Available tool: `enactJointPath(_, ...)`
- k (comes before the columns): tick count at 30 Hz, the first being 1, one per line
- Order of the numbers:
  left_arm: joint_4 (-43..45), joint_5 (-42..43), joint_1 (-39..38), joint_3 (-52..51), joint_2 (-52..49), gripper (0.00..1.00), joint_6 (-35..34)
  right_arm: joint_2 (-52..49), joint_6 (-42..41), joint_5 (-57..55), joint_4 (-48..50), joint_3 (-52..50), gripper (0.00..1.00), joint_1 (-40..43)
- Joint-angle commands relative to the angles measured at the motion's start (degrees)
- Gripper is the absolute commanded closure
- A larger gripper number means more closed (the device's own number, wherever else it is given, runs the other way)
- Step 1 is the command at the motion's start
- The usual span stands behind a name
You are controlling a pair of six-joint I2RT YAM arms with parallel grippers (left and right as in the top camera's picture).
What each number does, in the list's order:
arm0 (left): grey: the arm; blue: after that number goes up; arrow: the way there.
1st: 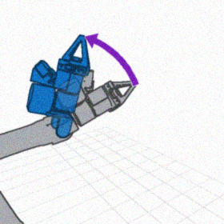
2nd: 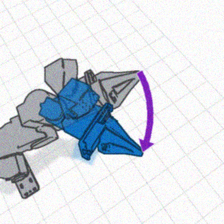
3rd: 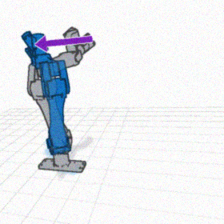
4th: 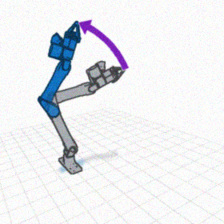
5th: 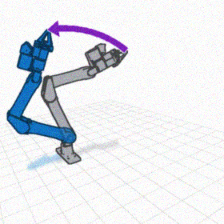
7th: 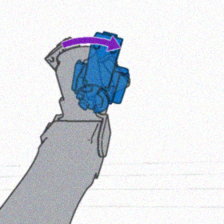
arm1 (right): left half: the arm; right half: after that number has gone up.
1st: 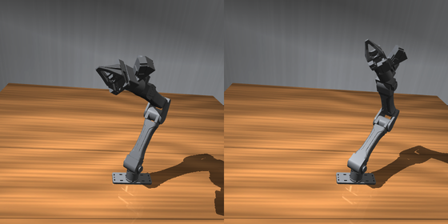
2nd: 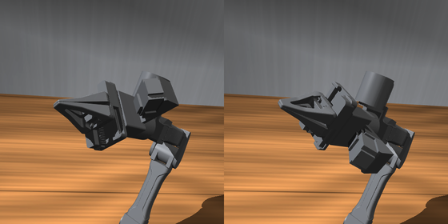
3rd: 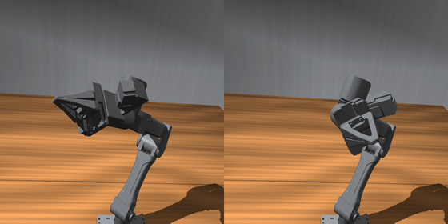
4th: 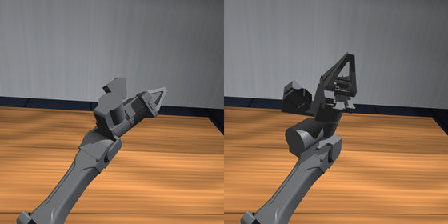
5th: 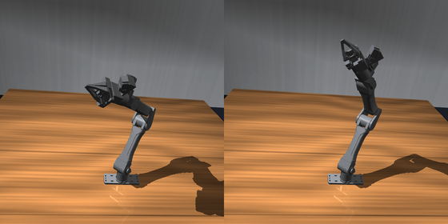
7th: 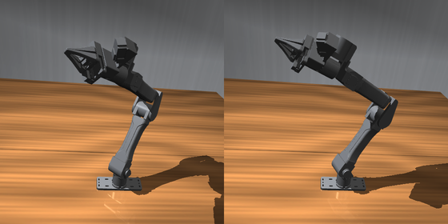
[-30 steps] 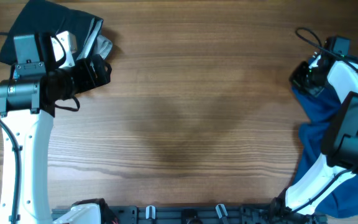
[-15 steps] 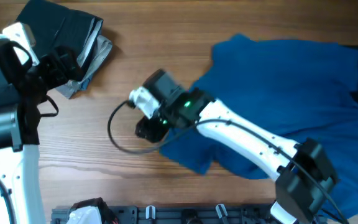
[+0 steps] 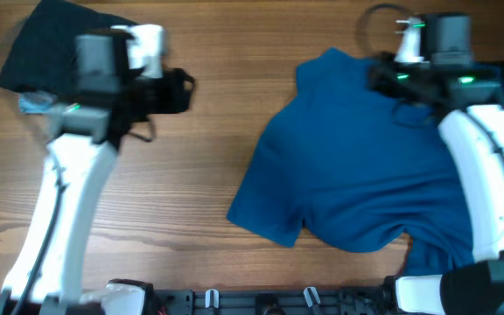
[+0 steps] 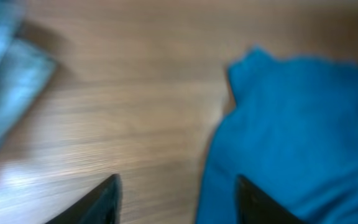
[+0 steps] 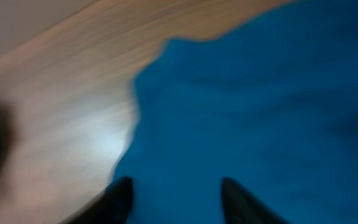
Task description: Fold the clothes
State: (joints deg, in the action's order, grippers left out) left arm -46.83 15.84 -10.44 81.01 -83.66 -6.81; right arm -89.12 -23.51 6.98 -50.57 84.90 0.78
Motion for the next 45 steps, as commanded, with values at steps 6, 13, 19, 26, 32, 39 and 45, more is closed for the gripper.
enactJointPath(6, 13.33, 1.31, -16.28, 0.48, -23.8, 0.68, 2.08, -7.23, 0.68, 9.62, -2.73, 0.13, 0.73, 21.49)
enactJointPath(13, 35.19, 0.26, -21.35, 0.48, -35.98, 0.01, 2.08, -7.32, 5.53, 9.6, -5.18, 0.11, 0.64, 21.2)
enactJointPath(19, 44.39, 0.24, -21.57, 0.48, -41.09, 0.04, -0.07, -7.32, 8.46, 9.6, -6.67, 0.11, 0.64, 21.2)
enactJointPath(26, 46.97, 0.79, -23.89, 0.48, -43.12, 0.26, -0.92, -7.32, 8.52, 9.6, -6.71, 0.11, 0.64, 21.2)
enactJointPath(32, 45.7, 0.63, -24.98, 0.48, -45.83, 0.42, -0.94, -7.32, 8.5, 9.6, -6.75, 0.11, 0.64, 21.2)
enactJointPath(39, 43.32, 0.66, -24.81, 0.55, -45.16, 0.92, -0.98, -7.32, 8.5, 9.57, -6.71, 0.11, 0.65, 21.2)
enactJointPath(45, 33.53, -5.05, -19.74, 5.77, -29.27, 0.96, -1.66, -7.32, 8.31, 7.02, -5.99, 0.11, 0.64, 21.2)
